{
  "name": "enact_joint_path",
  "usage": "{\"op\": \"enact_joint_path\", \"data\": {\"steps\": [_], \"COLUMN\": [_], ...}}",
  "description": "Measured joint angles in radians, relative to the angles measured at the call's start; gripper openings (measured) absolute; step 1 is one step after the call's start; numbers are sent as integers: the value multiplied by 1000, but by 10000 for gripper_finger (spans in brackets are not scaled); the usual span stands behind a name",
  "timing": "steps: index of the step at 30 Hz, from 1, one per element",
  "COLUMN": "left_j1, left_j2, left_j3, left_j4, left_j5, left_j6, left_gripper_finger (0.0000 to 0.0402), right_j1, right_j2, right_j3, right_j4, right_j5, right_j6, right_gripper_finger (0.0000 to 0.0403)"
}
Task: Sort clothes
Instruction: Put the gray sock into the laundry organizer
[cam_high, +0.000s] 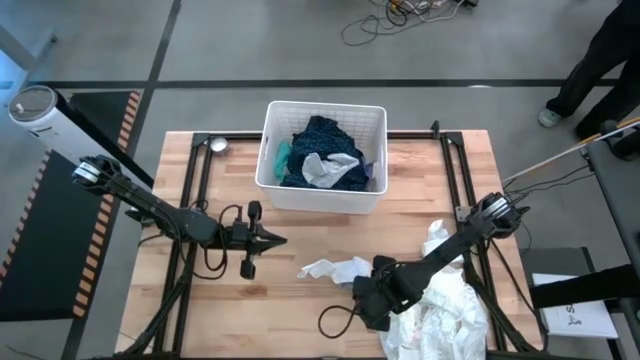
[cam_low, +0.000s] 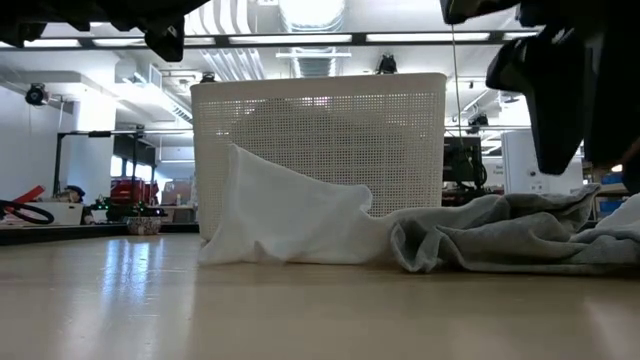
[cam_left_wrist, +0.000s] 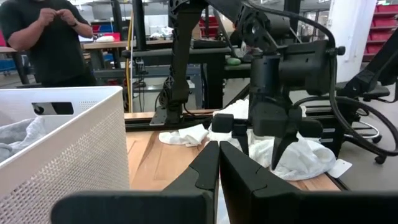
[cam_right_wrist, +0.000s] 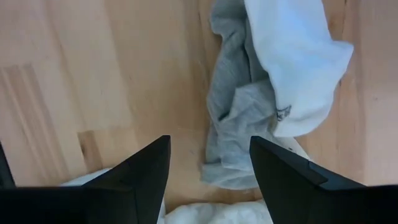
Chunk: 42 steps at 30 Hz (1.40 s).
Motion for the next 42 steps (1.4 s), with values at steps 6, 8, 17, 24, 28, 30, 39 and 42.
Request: {"op": "enact_joint_path", "data": {"steps": [6,8,17,24,28,30,39,42], "left_j1": [0,0,0,0,0,0,0,0], "left_j2": [0,0,0,0,0,0,0,0], "left_j3": [0,0,0,0,0,0,0,0], "left_j4": [-1,0,-1,0,0,0,0,0], "left_j5": [0,0,0,0,0,0,0,0], "left_j6": [0,0,0,0,0,0,0,0], "left_gripper_finger": [0,0,0,0,0,0,0,0], "right_j1": [-2,-3,-21,-28,-26,-26,-19,-17], "right_j2": [3,3,4,3,3,3,3,3], "right_j3": [-61,-83,-181,-181,-134,-102,76,121], "right_j4": [91,113,174,178,180,180,181,180], "right_j5": [-1,-1,-5,-42,-74,-108,-183,-189], "right_j6": [2,2,53,49,9,-9,-119,-154], "right_gripper_finger": [202,197,171,78,9,11,2,1]}}
